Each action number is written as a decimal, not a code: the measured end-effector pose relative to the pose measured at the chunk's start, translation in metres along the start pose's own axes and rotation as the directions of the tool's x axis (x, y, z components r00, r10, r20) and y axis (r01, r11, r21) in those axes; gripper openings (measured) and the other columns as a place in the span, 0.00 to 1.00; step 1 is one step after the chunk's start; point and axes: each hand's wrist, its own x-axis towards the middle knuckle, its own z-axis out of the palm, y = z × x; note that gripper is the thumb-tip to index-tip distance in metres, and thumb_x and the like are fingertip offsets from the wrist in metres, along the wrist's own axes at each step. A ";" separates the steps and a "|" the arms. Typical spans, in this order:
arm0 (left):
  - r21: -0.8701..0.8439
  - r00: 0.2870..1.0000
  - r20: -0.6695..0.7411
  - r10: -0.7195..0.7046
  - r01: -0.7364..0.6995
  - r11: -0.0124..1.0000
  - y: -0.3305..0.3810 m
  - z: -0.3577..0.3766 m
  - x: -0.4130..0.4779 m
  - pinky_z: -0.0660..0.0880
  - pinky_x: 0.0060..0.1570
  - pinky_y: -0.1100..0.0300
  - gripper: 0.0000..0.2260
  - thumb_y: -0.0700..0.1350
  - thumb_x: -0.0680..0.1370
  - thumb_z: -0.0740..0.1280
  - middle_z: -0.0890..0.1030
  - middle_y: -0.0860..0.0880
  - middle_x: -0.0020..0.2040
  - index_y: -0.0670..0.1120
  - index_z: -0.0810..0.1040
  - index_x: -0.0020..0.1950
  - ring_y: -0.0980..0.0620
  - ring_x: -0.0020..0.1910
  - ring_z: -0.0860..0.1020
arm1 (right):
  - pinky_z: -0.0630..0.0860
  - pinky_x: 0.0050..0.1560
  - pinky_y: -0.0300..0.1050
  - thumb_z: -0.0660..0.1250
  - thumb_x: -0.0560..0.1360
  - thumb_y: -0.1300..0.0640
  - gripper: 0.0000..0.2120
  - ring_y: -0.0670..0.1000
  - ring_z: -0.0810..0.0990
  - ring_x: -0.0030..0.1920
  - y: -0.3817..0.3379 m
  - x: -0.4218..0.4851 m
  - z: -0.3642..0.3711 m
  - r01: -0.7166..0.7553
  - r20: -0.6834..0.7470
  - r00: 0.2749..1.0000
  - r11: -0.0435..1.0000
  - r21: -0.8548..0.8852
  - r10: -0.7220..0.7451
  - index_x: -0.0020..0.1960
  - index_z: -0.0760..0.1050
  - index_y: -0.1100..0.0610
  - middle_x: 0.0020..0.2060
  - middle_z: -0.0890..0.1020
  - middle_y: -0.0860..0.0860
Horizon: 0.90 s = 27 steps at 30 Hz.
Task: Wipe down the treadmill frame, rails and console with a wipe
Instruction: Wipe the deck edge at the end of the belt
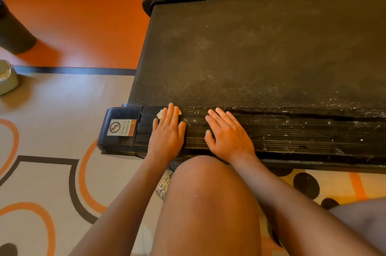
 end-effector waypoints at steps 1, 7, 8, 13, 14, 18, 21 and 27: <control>0.000 1.000 -0.016 0.016 -0.016 1.000 -0.002 0.003 -0.012 0.41 0.78 0.47 0.30 0.61 0.84 0.41 0.45 0.50 0.84 0.49 0.46 0.84 0.49 0.82 0.42 | 0.64 0.76 0.56 0.52 0.81 0.47 0.27 0.57 0.70 0.76 0.000 0.000 0.000 0.001 -0.003 1.000 1.000 0.003 -0.001 0.73 0.75 0.59 0.72 0.75 0.57; -0.053 0.999 -0.040 0.029 -0.031 0.998 -0.006 0.014 -0.053 0.39 0.77 0.51 0.33 0.63 0.81 0.38 0.43 0.54 0.82 0.50 0.48 0.83 0.53 0.81 0.40 | 0.67 0.76 0.58 0.52 0.81 0.48 0.26 0.57 0.71 0.75 0.000 -0.001 0.000 0.008 -0.013 1.000 1.000 0.001 -0.008 0.72 0.75 0.60 0.72 0.76 0.57; -0.035 0.998 -0.054 0.026 -0.028 0.999 -0.005 0.013 -0.048 0.40 0.78 0.50 0.32 0.62 0.82 0.39 0.44 0.53 0.82 0.49 0.49 0.84 0.52 0.81 0.41 | 0.67 0.76 0.58 0.52 0.81 0.48 0.26 0.57 0.71 0.75 0.000 -0.001 0.001 0.010 -0.012 1.000 1.000 -0.003 -0.010 0.72 0.75 0.59 0.72 0.76 0.57; -0.005 0.999 -0.042 -0.009 0.009 1.000 0.003 0.003 -0.001 0.43 0.78 0.46 0.25 0.54 0.87 0.47 0.46 0.49 0.84 0.49 0.49 0.84 0.48 0.82 0.44 | 0.66 0.76 0.57 0.52 0.81 0.48 0.27 0.57 0.70 0.75 0.000 0.000 0.001 0.004 0.000 1.000 1.000 -0.003 -0.004 0.72 0.75 0.59 0.72 0.75 0.57; -0.004 0.999 -0.035 -0.007 0.007 1.000 0.005 0.000 0.003 0.42 0.78 0.46 0.25 0.54 0.87 0.47 0.46 0.49 0.84 0.49 0.48 0.84 0.47 0.82 0.44 | 0.66 0.76 0.57 0.51 0.81 0.48 0.27 0.57 0.70 0.75 0.000 -0.001 0.000 0.005 0.001 1.000 1.000 0.004 -0.005 0.72 0.75 0.59 0.72 0.75 0.57; -0.003 0.997 -0.011 0.078 -0.078 0.997 -0.006 0.000 -0.021 0.43 0.78 0.45 0.25 0.54 0.87 0.47 0.46 0.50 0.83 0.49 0.48 0.83 0.48 0.82 0.44 | 0.66 0.76 0.58 0.50 0.81 0.47 0.28 0.57 0.70 0.75 0.000 0.000 -0.001 0.005 0.003 1.000 1.000 0.018 -0.005 0.72 0.75 0.59 0.72 0.75 0.57; -0.033 0.996 0.020 0.089 -0.088 0.996 -0.019 0.010 -0.063 0.40 0.78 0.48 0.27 0.60 0.84 0.42 0.41 0.55 0.82 0.54 0.43 0.81 0.53 0.81 0.39 | 0.66 0.76 0.58 0.50 0.81 0.48 0.27 0.57 0.70 0.75 0.000 -0.001 -0.001 0.012 0.000 1.000 1.000 0.010 -0.012 0.72 0.75 0.59 0.72 0.75 0.57; -0.035 0.998 -0.006 0.065 -0.065 0.997 -0.017 0.014 -0.067 0.39 0.78 0.49 0.29 0.62 0.83 0.39 0.42 0.55 0.82 0.53 0.45 0.82 0.53 0.81 0.39 | 0.66 0.76 0.58 0.52 0.82 0.49 0.26 0.57 0.70 0.75 0.001 0.000 0.001 0.017 -0.012 1.000 1.000 -0.004 -0.017 0.72 0.75 0.60 0.72 0.76 0.58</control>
